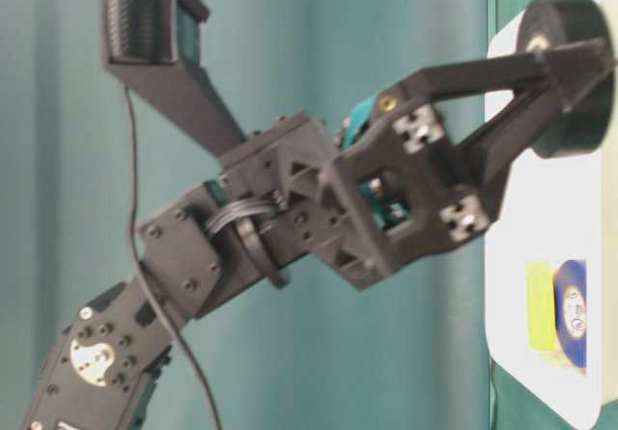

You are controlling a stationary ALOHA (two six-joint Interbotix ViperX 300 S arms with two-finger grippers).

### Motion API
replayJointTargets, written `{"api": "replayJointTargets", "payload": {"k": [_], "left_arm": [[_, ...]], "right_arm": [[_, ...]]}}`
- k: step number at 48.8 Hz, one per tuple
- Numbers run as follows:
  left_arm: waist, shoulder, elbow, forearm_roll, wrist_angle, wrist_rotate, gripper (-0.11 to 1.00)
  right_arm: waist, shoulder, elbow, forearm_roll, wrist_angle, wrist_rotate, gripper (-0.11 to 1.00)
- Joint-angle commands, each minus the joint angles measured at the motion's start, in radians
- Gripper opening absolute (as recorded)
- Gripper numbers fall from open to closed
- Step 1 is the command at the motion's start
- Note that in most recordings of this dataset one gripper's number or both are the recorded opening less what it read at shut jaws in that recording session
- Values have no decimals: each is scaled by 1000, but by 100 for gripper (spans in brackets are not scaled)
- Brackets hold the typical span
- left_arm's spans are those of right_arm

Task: Put the tape into the white case with the left arm.
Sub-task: 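Carry the black tape into the tray and release it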

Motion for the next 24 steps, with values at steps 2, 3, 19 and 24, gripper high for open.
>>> {"api": "replayJointTargets", "payload": {"k": [2, 3, 19, 24], "left_arm": [[26, -54, 0, 3, -2, 2, 24], [34, -55, 6, 2, -2, 2, 24], [176, -58, 54, 2, -6, 15, 24], [222, -58, 63, 2, -9, 23, 24]], "right_arm": [[-2, 6, -11, 0, -9, 2, -9], [-2, 6, -11, 0, -9, 2, -9], [-2, 6, -12, -2, -9, 2, -9], [-2, 6, -11, 0, -9, 2, -9]]}}
